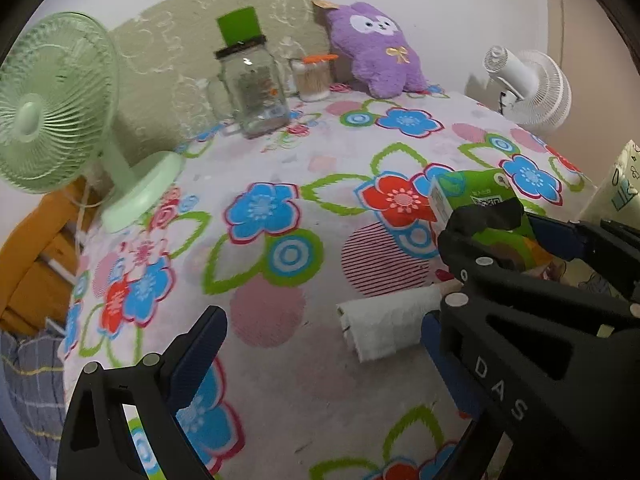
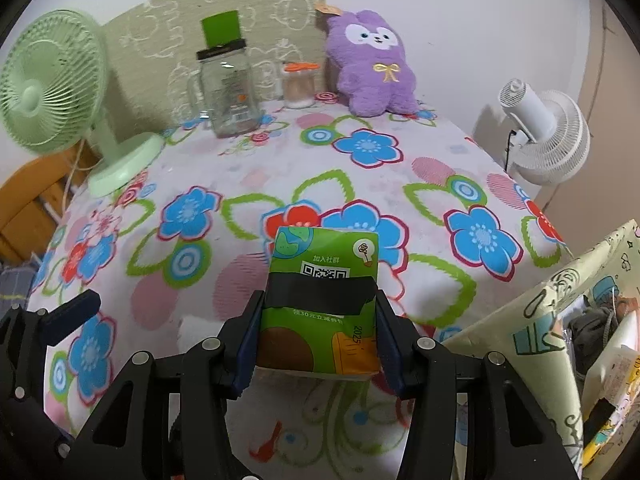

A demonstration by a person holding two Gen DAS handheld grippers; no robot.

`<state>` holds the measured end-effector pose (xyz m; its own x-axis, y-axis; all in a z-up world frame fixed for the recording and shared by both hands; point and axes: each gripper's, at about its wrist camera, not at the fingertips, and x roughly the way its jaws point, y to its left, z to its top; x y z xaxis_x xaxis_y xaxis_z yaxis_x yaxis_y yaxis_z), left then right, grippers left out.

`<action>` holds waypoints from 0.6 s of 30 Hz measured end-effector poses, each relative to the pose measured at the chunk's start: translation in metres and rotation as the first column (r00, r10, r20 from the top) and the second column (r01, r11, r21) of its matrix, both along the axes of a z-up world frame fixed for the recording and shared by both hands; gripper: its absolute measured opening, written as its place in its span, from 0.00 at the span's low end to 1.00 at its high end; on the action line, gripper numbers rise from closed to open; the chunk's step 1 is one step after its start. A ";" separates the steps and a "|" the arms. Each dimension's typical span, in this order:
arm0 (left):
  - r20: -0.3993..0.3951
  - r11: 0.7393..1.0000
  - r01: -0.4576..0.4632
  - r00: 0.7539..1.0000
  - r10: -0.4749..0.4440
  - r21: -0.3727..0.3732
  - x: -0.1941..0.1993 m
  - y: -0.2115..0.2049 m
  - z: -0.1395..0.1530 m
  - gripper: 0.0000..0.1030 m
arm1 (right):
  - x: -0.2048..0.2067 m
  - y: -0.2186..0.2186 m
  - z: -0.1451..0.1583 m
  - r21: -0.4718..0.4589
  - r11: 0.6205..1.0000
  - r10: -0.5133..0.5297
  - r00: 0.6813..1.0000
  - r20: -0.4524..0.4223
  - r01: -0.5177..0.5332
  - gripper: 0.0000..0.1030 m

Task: Organize soft objects
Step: 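Grasp the white rolled cloth with the left tool while the right tool holds the tissue pack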

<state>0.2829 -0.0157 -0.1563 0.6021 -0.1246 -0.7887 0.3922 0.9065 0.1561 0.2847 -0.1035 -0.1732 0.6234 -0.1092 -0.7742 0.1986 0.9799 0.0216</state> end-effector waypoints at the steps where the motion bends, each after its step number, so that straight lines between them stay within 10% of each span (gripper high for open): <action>1: -0.010 1.000 0.015 1.000 -0.015 -0.002 0.003 -0.002 -0.003 0.96 | 0.002 -0.001 -0.003 -0.001 1.000 -0.005 1.000 -0.010 0.005 0.52; 10: -0.031 0.994 0.111 0.993 -0.111 -0.014 0.014 -0.014 -0.018 0.95 | 0.009 -0.013 -0.022 0.030 0.999 -0.028 0.997 -0.076 0.030 0.52; 18: -0.066 0.978 0.185 0.979 -0.192 -0.100 0.011 -0.017 -0.015 0.57 | 0.008 -0.014 -0.022 0.056 0.998 -0.021 0.997 -0.079 0.025 0.52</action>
<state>0.2942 -0.0330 -0.1716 0.5004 -0.3052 -0.8102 0.5649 0.8242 0.0384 0.2926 -0.1179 -0.1953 0.5588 -0.0771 -0.8257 0.2245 0.9726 0.0610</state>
